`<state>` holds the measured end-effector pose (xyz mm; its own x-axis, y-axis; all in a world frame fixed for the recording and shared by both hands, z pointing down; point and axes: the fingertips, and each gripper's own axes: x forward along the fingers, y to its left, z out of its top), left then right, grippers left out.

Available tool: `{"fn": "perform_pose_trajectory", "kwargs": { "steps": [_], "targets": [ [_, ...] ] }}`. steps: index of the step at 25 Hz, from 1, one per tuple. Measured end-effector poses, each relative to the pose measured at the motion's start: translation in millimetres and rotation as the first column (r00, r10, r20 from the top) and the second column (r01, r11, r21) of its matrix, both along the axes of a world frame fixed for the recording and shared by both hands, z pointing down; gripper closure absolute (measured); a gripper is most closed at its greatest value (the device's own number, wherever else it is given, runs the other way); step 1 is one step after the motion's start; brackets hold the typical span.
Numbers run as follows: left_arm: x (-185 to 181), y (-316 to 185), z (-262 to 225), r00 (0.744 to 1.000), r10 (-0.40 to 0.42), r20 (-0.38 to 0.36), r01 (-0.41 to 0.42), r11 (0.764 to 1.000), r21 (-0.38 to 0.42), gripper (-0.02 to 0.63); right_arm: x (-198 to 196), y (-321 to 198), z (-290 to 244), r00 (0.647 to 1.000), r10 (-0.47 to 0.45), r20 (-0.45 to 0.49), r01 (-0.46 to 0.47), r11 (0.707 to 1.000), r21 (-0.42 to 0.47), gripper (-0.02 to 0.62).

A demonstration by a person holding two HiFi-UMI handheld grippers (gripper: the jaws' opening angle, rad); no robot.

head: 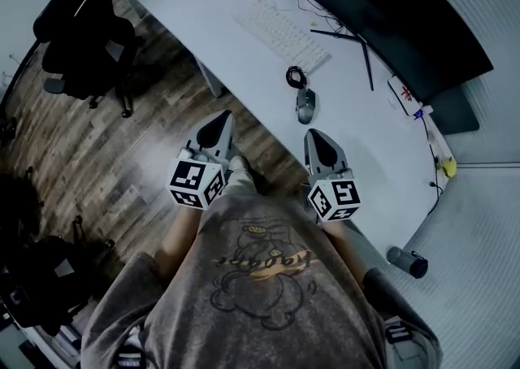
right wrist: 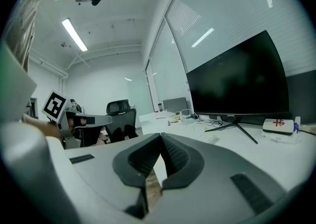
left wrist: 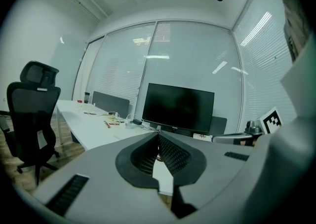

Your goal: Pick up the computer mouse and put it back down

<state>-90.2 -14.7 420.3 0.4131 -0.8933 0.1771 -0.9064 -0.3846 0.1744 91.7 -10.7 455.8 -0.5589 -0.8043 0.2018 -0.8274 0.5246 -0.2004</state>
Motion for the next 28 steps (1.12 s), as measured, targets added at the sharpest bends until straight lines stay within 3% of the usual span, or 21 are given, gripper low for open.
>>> {"fn": "perform_pose_trajectory", "kwargs": {
  "steps": [14, 28],
  "targets": [
    [-23, -95, -5, 0.99, 0.144, -0.006, -0.144, 0.989, 0.016, 0.588, -28, -74, -9, 0.99, 0.134, -0.044, -0.134, 0.991, 0.004, 0.589],
    [6, -125, -9, 0.981, 0.192, -0.02, -0.192, 0.981, 0.009, 0.588, -9, -101, -16, 0.985, 0.166, -0.044, -0.166, 0.986, 0.001, 0.588]
  ]
}}
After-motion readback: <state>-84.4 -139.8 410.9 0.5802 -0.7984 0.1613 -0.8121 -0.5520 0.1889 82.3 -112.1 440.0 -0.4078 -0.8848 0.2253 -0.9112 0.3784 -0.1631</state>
